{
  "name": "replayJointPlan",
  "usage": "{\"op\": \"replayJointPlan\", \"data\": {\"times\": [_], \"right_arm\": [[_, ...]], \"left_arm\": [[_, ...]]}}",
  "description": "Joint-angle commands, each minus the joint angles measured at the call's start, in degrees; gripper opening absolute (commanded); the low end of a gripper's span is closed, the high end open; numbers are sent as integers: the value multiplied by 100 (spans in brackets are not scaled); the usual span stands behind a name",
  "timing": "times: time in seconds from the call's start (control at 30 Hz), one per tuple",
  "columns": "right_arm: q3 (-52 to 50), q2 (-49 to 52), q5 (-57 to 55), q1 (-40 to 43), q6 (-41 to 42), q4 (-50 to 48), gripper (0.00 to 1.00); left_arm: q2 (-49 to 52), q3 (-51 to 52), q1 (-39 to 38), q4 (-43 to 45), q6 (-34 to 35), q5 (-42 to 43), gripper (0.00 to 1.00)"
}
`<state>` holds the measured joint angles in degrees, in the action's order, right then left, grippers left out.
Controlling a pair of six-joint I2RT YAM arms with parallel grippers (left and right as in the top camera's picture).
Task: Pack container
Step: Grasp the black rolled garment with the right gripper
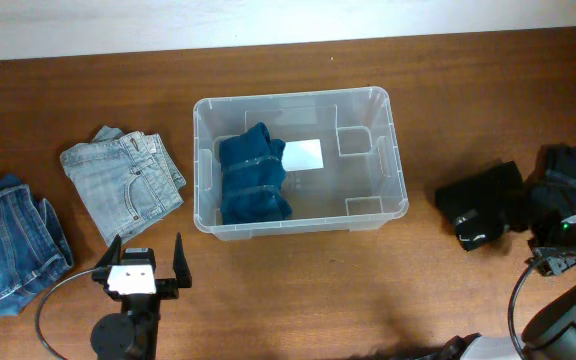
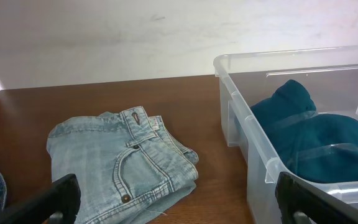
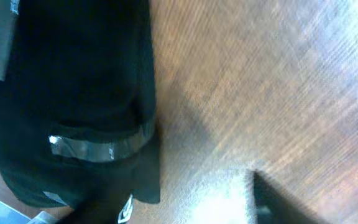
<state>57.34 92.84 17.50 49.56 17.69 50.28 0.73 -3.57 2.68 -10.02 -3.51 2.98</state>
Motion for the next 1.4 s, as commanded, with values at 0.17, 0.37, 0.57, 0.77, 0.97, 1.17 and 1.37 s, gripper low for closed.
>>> {"op": "replayJointPlan", "data": {"times": [0.17,0.37,0.57,0.77,0.97,1.17,1.37], "right_arm": [[39,-59,293,-9,-140,-304,80],[-404,-59,977,-9,-140,-1019,77],[-848,-59,1187,-9,-109,-1591,68],[-1397,-59,1191,-9,278,-2264,63],[-1937,-59,1386,-9,575,-3062,63],[-2015,-59,1749,-9,573,-3390,59],[-2015,-59,1836,-9,573,-3449,37]], "left_arm": [[-39,59,26,13,-90,-24,100],[-39,59,24,13,-90,-24,100],[-39,59,24,13,-90,-24,100],[-39,59,24,13,-90,-24,100],[-39,59,24,13,-90,-24,100],[-39,59,24,13,-87,-24,100],[-39,59,24,13,-87,-24,100]]}}
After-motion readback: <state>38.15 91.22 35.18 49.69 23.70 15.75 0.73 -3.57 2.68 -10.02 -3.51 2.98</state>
